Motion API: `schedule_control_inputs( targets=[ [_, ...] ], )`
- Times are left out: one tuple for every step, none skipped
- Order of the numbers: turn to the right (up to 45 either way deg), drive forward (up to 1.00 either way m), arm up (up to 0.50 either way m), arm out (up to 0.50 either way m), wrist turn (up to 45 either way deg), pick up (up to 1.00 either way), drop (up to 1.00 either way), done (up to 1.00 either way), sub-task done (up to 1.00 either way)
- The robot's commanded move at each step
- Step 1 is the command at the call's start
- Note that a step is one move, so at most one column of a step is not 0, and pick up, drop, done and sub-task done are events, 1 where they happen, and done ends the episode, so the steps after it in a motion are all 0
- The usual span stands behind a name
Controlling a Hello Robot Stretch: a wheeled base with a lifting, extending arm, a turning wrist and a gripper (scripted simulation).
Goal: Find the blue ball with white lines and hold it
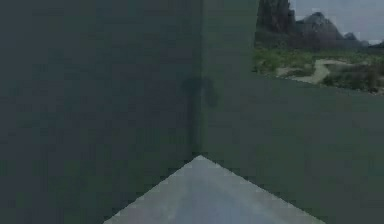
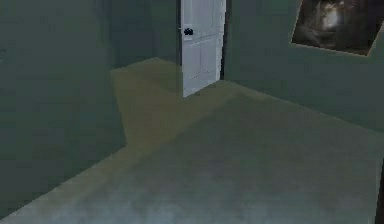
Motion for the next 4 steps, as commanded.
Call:
schedule_control_inputs(
  targets=[
    [0.0,0.5,0.0,0.0,0.0,0.0,0.0,0.0,0.0],
    [-45.0,0.0,0.0,0.0,0.0,0.0,0.0,0.0,0.0],
    [-45.0,0.0,0.0,0.0,0.0,0.0,0.0,0.0,0.0],
    [-21.0,0.0,0.0,0.0,0.0,0.0,0.0,0.0,0.0]
  ],
)
